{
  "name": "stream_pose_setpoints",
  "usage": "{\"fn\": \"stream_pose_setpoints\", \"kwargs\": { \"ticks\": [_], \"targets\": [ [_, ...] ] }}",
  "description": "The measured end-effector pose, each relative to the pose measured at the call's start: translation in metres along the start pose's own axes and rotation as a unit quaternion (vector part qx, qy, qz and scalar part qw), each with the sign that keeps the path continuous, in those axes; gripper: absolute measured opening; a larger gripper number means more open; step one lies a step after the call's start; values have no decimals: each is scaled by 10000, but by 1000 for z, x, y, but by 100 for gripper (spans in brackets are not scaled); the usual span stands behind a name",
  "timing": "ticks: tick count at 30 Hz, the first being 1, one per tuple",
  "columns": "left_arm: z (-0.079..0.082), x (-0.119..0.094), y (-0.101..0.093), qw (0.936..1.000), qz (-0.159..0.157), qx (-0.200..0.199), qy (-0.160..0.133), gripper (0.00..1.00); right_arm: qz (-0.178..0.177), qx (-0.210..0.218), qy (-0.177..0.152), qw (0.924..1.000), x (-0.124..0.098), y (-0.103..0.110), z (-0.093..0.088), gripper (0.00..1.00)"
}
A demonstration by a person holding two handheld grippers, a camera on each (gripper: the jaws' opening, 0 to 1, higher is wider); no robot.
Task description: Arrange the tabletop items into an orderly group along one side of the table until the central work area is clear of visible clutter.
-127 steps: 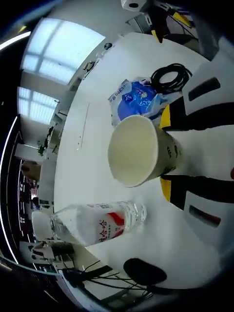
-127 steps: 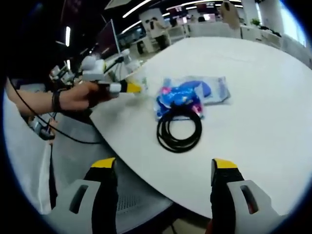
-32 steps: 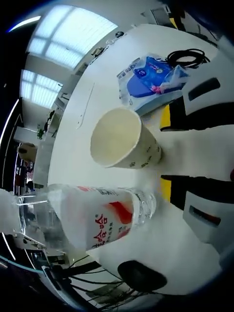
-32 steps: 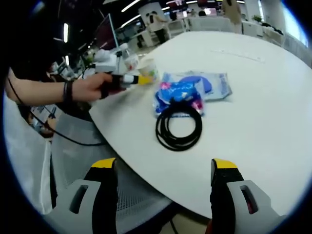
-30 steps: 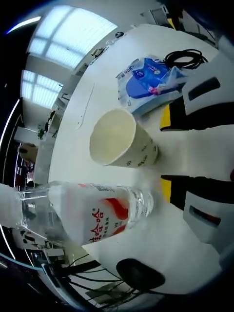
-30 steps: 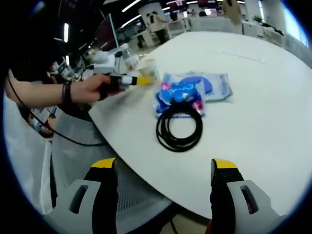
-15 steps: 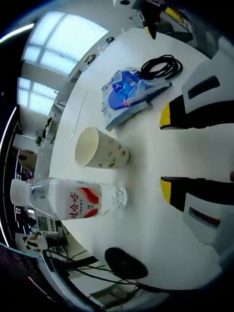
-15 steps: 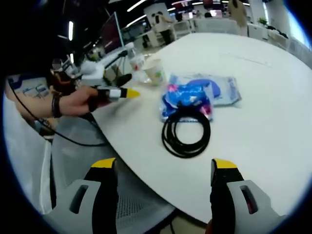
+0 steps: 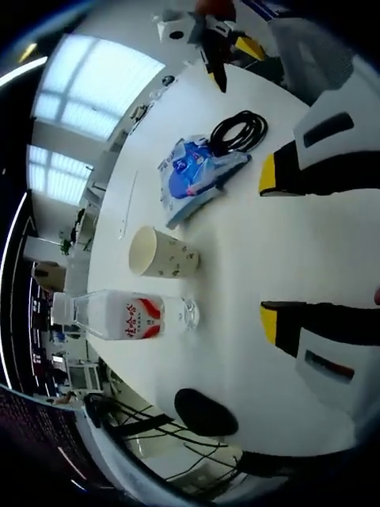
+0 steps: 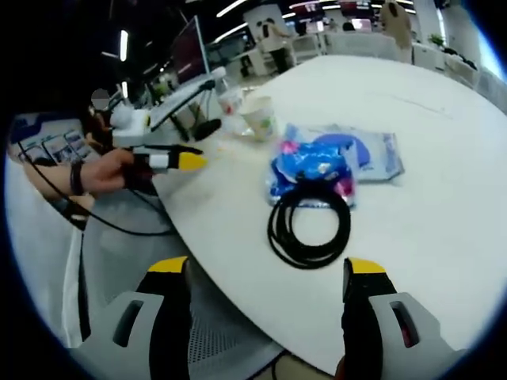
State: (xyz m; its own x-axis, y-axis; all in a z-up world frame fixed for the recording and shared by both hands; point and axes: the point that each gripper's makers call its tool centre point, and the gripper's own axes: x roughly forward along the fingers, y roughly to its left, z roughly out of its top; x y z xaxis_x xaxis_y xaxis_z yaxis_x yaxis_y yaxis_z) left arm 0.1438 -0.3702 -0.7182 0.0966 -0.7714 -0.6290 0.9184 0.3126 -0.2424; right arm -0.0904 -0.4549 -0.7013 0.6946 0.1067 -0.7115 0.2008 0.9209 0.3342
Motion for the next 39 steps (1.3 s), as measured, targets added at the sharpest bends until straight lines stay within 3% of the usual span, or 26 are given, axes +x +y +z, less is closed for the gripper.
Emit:
{"fn": "stream_pose_setpoints", "kwargs": {
  "ticks": [13,23,28,39],
  "targets": [
    [0,-32,-7,9990,-321,304,-40,71,119,-200,150,9996,11,0,2,78],
    [-9,-40,-22,9960,-645,620,72,84,203,-307,240,9990,17,-3,7,79],
    [-12,-42,-33,9944,-936,488,106,95,222,-359,270,9987,19,-3,9,79],
    [-15,-44,-36,9931,-953,661,149,93,231,-361,322,9986,20,2,3,79]
  ]
}}
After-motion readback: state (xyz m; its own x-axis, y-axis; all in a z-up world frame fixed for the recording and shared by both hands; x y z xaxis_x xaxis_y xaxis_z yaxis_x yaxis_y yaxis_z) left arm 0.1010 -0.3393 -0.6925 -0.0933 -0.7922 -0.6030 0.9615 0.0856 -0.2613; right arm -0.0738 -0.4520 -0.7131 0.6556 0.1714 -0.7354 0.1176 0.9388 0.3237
